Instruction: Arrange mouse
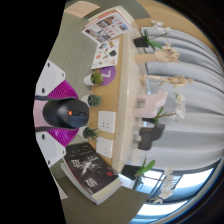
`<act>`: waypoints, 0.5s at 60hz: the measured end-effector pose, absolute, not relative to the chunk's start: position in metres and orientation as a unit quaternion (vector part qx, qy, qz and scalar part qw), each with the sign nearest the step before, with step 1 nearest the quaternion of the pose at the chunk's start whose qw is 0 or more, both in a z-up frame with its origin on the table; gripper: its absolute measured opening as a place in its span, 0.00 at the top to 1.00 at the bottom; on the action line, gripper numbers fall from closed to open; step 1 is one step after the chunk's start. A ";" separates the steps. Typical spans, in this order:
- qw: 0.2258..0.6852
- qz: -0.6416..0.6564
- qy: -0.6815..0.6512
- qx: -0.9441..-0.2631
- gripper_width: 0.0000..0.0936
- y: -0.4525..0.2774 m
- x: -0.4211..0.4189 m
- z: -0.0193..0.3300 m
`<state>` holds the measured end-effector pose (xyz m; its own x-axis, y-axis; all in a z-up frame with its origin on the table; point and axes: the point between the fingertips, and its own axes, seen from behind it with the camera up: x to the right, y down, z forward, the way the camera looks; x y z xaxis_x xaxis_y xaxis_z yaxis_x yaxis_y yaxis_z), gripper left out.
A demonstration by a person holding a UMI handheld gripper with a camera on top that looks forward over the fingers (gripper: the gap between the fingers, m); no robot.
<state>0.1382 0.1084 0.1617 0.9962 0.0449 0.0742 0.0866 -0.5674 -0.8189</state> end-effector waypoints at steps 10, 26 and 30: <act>0.394 0.007 -0.026 -0.919 0.63 0.109 0.155 0.059; 0.354 0.018 -0.016 -0.935 0.59 0.101 0.165 -0.012; 0.357 0.021 -0.008 -0.934 0.56 0.101 0.166 -0.012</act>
<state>0.1663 0.1009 -0.0120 0.9990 0.0302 -0.0331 0.0003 -0.7446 -0.6675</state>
